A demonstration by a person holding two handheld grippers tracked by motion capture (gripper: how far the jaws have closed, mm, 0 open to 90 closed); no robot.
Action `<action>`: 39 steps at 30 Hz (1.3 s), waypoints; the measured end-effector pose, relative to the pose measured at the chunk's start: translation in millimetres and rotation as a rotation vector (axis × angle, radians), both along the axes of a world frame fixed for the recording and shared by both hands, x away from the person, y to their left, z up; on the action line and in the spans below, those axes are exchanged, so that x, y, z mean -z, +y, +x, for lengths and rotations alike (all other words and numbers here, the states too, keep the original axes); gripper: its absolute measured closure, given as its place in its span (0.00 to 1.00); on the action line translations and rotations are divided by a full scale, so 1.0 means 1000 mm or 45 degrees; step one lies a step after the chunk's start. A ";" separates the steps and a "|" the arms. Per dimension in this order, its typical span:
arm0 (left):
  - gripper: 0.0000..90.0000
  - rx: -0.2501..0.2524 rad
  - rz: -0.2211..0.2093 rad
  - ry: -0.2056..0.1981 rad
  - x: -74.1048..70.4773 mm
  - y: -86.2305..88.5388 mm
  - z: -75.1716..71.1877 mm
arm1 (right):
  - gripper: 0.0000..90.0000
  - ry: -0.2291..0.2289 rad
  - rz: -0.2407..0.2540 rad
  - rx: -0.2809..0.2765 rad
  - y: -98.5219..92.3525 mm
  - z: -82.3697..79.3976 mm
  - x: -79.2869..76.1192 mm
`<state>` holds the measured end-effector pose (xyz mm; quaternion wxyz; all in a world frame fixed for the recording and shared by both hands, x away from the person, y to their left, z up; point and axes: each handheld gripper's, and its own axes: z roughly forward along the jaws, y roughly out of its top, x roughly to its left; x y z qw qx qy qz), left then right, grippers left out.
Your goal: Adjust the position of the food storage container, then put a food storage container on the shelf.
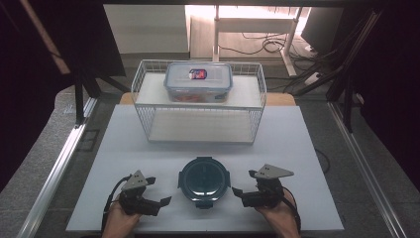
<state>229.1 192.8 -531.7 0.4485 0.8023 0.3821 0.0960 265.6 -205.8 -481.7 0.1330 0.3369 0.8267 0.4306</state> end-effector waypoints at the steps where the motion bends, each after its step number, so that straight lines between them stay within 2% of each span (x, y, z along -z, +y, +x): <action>1: 0.06 0.004 0.000 -0.002 0.000 0.000 0.000 | 0.11 0.000 0.000 0.000 0.000 0.000 0.000; 4: 0.05 0.010 0.009 -0.005 0.001 -0.001 0.000 | 0.06 -0.026 -0.038 0.015 -0.001 -0.001 0.003; 8: 0.04 0.014 0.015 0.003 0.002 -0.002 0.001 | 0.03 0.017 -0.074 -0.010 -0.003 0.001 0.012; 9: 0.04 0.014 0.015 0.003 0.002 -0.002 0.001 | 0.03 0.017 -0.074 -0.010 -0.003 0.001 0.012; 10: 0.04 0.014 0.016 0.005 0.003 -0.002 0.001 | 0.02 0.019 -0.103 -0.020 -0.003 0.001 0.016; 14: 0.04 0.013 0.020 0.016 0.003 -0.002 0.002 | 0.02 0.034 -0.113 -0.019 -0.002 0.002 0.018; 24: 0.04 0.014 -0.011 0.037 0.001 0.000 0.002 | 0.01 0.010 -0.070 -0.021 -0.002 0.001 0.012; 26: 0.04 0.011 -0.022 0.051 0.000 0.000 0.002 | 0.01 0.023 -0.050 -0.022 -0.003 0.001 0.008; 33: 0.04 0.012 -0.092 0.082 -0.006 0.002 0.004 | 0.01 0.018 -0.019 -0.033 -0.001 0.001 0.003; 36: 0.03 0.025 -0.106 0.091 -0.008 0.000 0.007 | 0.02 0.037 0.003 -0.051 0.006 0.002 -0.001; 39: 0.02 0.036 -0.102 0.091 -0.012 -0.004 0.010 | 0.02 0.052 -0.010 -0.056 0.011 0.002 -0.003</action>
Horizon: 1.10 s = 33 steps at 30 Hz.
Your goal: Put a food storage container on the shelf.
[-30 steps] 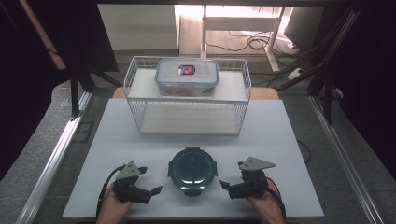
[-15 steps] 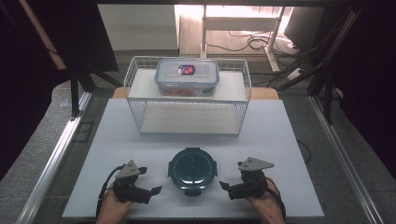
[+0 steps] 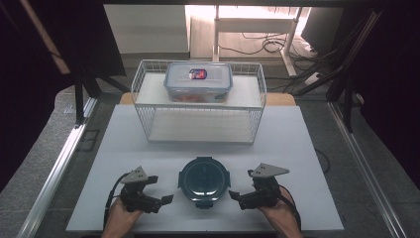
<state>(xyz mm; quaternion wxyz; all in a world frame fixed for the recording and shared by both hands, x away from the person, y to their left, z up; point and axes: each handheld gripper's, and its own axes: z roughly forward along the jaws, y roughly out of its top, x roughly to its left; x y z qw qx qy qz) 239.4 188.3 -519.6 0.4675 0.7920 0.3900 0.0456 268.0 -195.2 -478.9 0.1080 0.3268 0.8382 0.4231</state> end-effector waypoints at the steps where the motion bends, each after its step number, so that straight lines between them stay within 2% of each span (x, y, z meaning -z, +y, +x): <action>1: 0.02 0.004 0.001 -0.004 -0.002 -0.002 0.001 | 0.02 0.005 -0.006 0.000 0.002 0.000 -0.001; 3: 0.02 0.018 0.000 -0.007 -0.005 -0.005 0.004 | 0.01 0.034 -0.013 -0.020 0.007 0.002 -0.001; 6: 0.02 0.041 -0.042 0.003 -0.009 -0.008 0.010 | 0.00 0.075 -0.016 -0.039 0.011 0.004 -0.001; 11: 0.01 0.072 -0.056 0.034 -0.011 -0.014 0.020 | 0.01 0.134 0.033 -0.026 0.015 0.014 -0.005; 15: 0.01 0.095 -0.060 0.045 -0.015 -0.021 0.030 | 0.02 0.166 0.032 -0.023 0.019 0.018 -0.005; 19: 0.01 0.142 -0.106 0.074 -0.020 -0.031 0.041 | 0.04 0.193 0.013 -0.048 0.026 0.026 -0.005; 21: 0.00 0.159 -0.087 0.081 -0.021 -0.036 0.046 | 0.05 0.212 0.008 -0.053 0.030 0.030 -0.004; 22: 0.00 0.168 -0.074 0.103 -0.018 -0.040 0.050 | 0.05 0.241 0.003 -0.063 0.035 0.035 -0.001; 23: 0.00 0.168 -0.074 0.103 -0.018 -0.040 0.050 | 0.05 0.241 0.003 -0.063 0.035 0.035 -0.001; 24: 0.00 0.173 -0.072 0.121 -0.015 -0.042 0.052 | 0.05 0.288 0.010 -0.076 0.037 0.040 0.005; 25: 0.00 0.179 -0.072 0.142 -0.012 -0.043 0.053 | 0.05 0.288 0.010 -0.076 0.037 0.040 0.005; 26: 0.00 0.190 -0.068 0.172 -0.008 -0.043 0.055 | 0.05 0.321 0.018 -0.088 0.037 0.042 0.008; 28: 0.02 0.213 -0.067 0.209 -0.002 -0.044 0.055 | 0.05 0.419 0.073 -0.118 0.035 0.046 0.015; 29: 0.02 0.227 -0.078 0.223 0.000 -0.043 0.054 | 0.05 0.419 0.073 -0.118 0.035 0.046 0.015; 32: 0.08 0.273 -0.174 0.300 0.006 -0.042 0.052 | 0.10 0.475 0.093 -0.143 0.033 0.047 0.018; 33: 0.11 0.277 -0.187 0.312 0.007 -0.042 0.052 | 0.14 0.503 0.106 -0.159 0.033 0.046 0.019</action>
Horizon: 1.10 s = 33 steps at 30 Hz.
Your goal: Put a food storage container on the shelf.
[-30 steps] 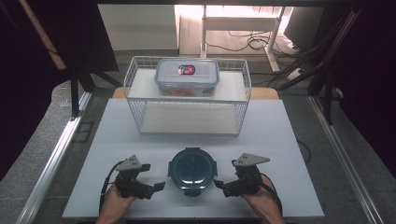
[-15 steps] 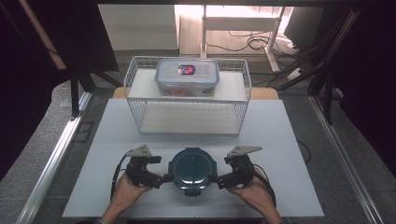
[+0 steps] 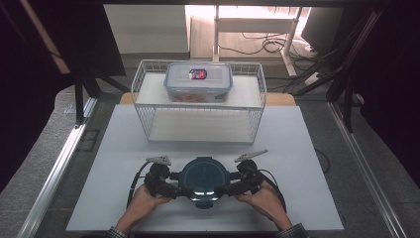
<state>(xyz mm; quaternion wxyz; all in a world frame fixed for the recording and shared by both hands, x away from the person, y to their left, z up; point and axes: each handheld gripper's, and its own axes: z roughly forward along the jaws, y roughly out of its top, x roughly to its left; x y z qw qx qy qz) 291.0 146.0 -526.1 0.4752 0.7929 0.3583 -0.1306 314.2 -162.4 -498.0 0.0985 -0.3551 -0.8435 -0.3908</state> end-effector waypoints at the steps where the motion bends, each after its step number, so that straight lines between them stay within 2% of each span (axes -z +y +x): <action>1: 0.13 -0.014 0.010 0.006 0.000 0.000 -0.001 | 0.14 0.013 0.002 -0.004 0.001 -0.002 0.001; 3: 0.15 -0.022 0.020 0.004 -0.001 0.001 -0.001 | 0.15 0.012 -0.004 0.001 0.001 -0.003 0.000; 6: 0.22 -0.013 -0.014 0.018 -0.002 0.006 -0.002 | 0.25 0.024 0.005 0.001 -0.005 -0.004 -0.004; 12: 0.46 -0.025 -0.139 0.043 -0.005 0.022 -0.014 | 0.44 0.083 0.106 0.058 -0.019 -0.011 -0.010; 14: 0.57 -0.017 -0.170 0.044 -0.005 0.026 -0.019 | 0.47 0.086 0.115 0.082 -0.021 -0.015 -0.011; 15: 0.58 -0.020 -0.171 0.039 -0.006 0.027 -0.021 | 0.50 0.097 0.141 0.100 -0.023 -0.019 -0.012; 20: 0.61 -0.058 -0.216 0.069 -0.005 0.027 -0.024 | 0.53 0.094 0.155 0.125 -0.026 -0.024 -0.013; 22: 0.62 -0.075 -0.226 0.084 -0.004 0.029 -0.023 | 0.62 0.119 0.198 0.127 -0.034 -0.024 -0.012; 24: 0.62 -0.078 -0.241 0.092 -0.003 0.029 -0.023 | 0.62 0.133 0.220 0.140 -0.036 -0.024 -0.010; 29: 0.62 -0.094 -0.247 0.102 -0.004 0.028 -0.024 | 0.61 0.094 0.185 0.150 -0.032 -0.027 -0.013; 33: 0.64 -0.100 -0.258 0.123 -0.006 0.028 -0.024 | 0.62 0.111 0.191 0.174 -0.033 -0.030 -0.014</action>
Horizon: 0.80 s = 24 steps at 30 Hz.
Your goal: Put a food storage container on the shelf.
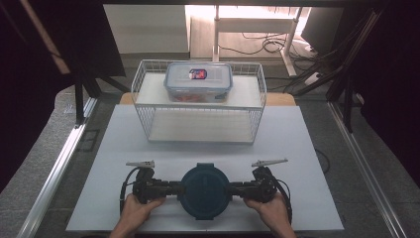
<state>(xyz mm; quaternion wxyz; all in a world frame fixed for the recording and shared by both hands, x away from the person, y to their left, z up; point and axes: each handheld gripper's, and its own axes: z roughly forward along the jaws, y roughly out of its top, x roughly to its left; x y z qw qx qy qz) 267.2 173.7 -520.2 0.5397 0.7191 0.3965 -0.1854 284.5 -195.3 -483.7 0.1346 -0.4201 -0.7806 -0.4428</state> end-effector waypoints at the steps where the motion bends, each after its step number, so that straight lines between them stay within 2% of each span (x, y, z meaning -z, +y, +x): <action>1: 0.64 -0.004 -0.001 0.000 -0.001 0.000 0.000 | 0.62 -0.014 -0.006 0.002 0.001 -0.001 -0.001; 4: 0.64 -0.022 -0.009 -0.012 -0.003 0.002 0.002 | 0.63 -0.071 -0.027 0.001 0.004 -0.003 -0.006; 8: 0.64 -0.039 -0.014 -0.050 -0.012 0.005 0.005 | 0.63 -0.085 -0.011 0.003 0.006 0.000 -0.011; 13: 0.64 -0.045 -0.017 -0.090 -0.024 0.007 0.008 | 0.63 -0.155 -0.006 0.002 0.008 0.003 -0.026; 24: 0.64 -0.066 -0.022 -0.171 -0.055 0.015 0.019 | 0.63 -0.234 0.008 -0.007 0.015 0.014 -0.052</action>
